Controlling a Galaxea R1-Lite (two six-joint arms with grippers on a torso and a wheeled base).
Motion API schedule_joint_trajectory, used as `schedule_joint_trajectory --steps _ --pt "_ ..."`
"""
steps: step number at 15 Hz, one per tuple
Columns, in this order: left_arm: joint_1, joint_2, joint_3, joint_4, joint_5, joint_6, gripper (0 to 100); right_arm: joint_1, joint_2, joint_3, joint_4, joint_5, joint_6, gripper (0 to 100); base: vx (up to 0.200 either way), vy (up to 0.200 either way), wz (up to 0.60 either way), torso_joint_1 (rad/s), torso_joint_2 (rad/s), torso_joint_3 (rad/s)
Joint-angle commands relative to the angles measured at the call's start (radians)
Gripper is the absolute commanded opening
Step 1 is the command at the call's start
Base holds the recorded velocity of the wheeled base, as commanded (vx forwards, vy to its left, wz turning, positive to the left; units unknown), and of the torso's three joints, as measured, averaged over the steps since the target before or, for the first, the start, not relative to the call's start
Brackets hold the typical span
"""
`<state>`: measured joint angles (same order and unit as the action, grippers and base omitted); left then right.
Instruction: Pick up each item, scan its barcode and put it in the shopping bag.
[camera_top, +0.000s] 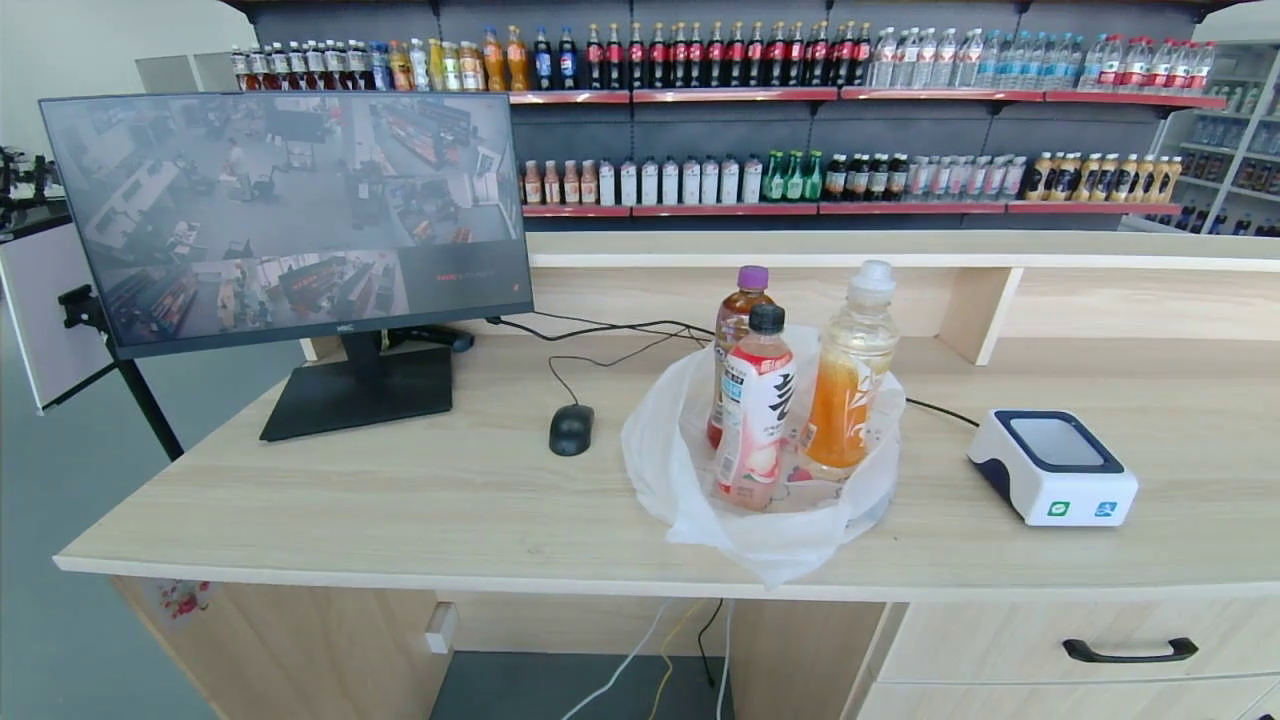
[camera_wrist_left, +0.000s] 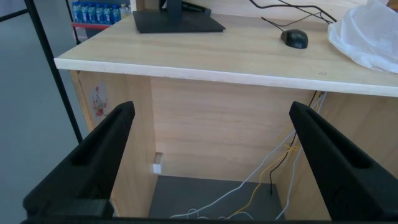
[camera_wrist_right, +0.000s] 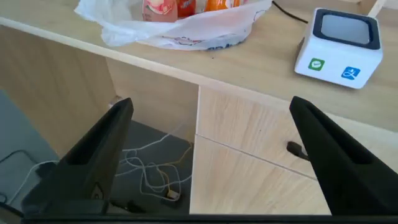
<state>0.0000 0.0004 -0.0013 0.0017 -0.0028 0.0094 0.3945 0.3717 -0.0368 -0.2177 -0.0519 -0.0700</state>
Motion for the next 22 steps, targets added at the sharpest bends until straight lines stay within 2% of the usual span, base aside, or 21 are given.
schedule_joint_trajectory --steps 1,3,6,7,9,10,13,16,19,22 --pt "0.0 0.0 0.0 0.0 0.0 0.0 100 0.0 -0.208 0.034 0.13 0.001 -0.011 100 0.0 0.0 0.0 0.0 0.0 0.0" --pt "0.0 0.0 0.0 0.0 0.0 0.0 100 -0.009 -0.301 0.031 0.233 0.017 0.009 100 0.0 0.0 0.0 0.0 0.0 0.0" --pt "0.0 0.0 0.001 0.0 0.0 0.0 100 -0.094 -0.26 0.035 0.218 0.015 0.032 100 0.0 0.0 0.0 0.0 0.0 0.0" --pt "0.0 0.0 0.0 0.0 0.0 0.0 100 -0.158 -0.251 0.035 0.218 0.015 0.038 100 0.0 0.0 0.0 0.0 0.0 0.0" --pt "0.0 0.0 0.0 0.0 0.0 0.0 100 -0.35 -0.238 0.035 0.218 0.015 0.068 100 0.0 0.0 0.0 0.0 0.0 0.0" --pt "0.0 0.0 0.0 0.0 0.0 0.0 100 -0.396 -0.257 0.035 0.216 0.015 0.101 100 0.0 0.0 0.0 0.0 0.0 0.0" --pt "0.0 0.0 0.001 0.0 0.0 -0.002 100 -0.401 -0.372 0.037 0.216 0.01 0.111 100 0.0 0.0 0.0 0.0 0.0 0.0" --pt "0.0 0.0 0.0 0.0 0.0 -0.003 100 -0.401 -0.37 0.037 0.216 0.014 0.098 100 0.0 0.0 0.0 0.0 0.0 0.0" --pt "0.0 0.0 0.0 0.0 0.0 -0.006 100 -0.401 -0.37 0.037 0.216 0.014 0.101 100 -0.2 0.0 0.0 0.002 0.0 0.004" --pt "0.0 0.0 0.001 0.0 0.0 -0.002 100 -0.401 -0.37 0.037 0.216 0.014 0.096 100 0.0 0.0 0.0 0.0 0.0 0.0"
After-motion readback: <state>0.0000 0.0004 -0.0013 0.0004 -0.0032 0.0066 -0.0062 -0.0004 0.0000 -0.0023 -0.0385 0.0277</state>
